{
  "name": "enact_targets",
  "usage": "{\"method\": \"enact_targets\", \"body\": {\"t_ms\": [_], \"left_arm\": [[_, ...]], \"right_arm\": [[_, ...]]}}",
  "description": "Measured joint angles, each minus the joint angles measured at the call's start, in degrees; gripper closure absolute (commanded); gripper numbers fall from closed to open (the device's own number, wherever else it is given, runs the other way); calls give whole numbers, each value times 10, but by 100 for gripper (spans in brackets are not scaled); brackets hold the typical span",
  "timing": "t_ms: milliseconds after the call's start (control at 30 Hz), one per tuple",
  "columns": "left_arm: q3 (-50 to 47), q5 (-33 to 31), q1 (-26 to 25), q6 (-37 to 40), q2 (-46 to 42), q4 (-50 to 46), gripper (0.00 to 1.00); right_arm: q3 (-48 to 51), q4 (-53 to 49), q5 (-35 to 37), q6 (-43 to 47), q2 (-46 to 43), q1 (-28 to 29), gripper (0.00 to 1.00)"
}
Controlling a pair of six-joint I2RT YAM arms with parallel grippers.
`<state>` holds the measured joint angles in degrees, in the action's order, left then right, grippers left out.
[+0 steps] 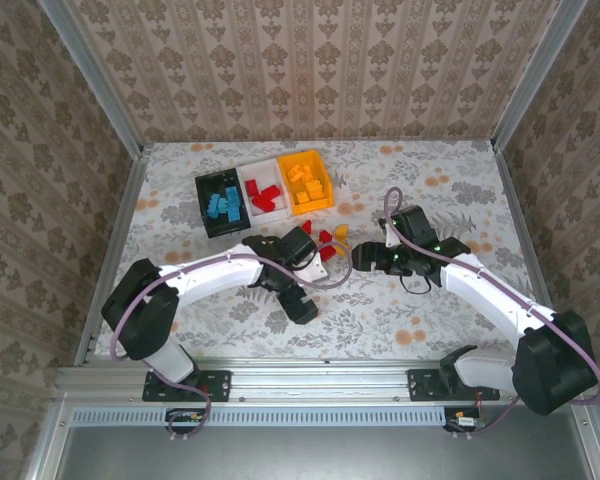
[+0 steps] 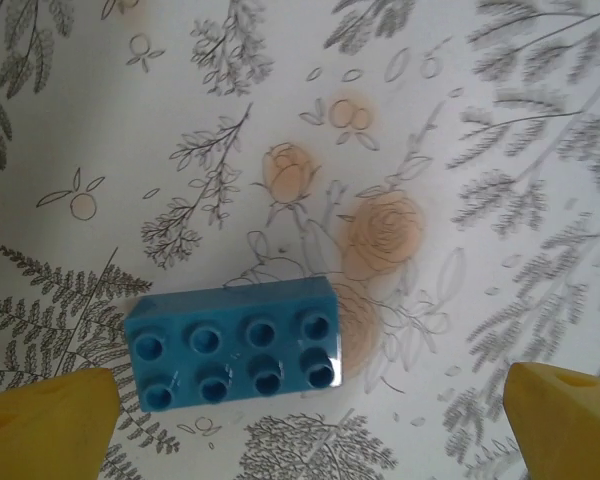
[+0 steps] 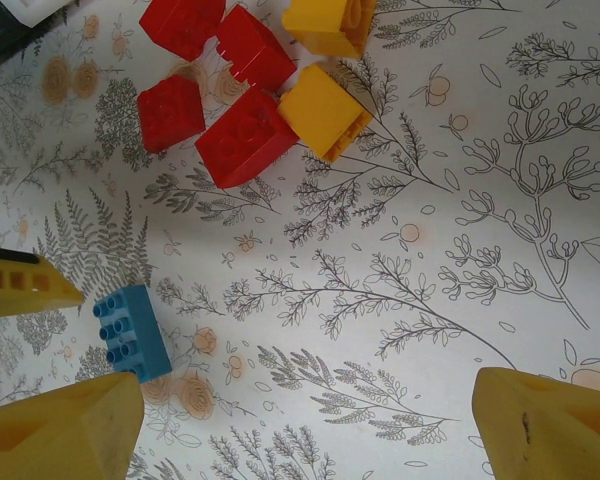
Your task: Sort the legos into containers by color
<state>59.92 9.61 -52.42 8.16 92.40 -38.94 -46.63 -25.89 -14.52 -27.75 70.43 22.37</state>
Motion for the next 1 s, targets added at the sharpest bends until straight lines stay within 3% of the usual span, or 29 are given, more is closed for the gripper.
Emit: {"method": "enact_targets", "body": {"t_ms": [633,1000], "left_arm": [[-3,-83,-30,-42,77,7,4],[33,-89,-30,-62,104,-10,35]], "right_arm": [[0,0,3,2,0,0,11],[4,0,4,2,-11,0,10]]}}
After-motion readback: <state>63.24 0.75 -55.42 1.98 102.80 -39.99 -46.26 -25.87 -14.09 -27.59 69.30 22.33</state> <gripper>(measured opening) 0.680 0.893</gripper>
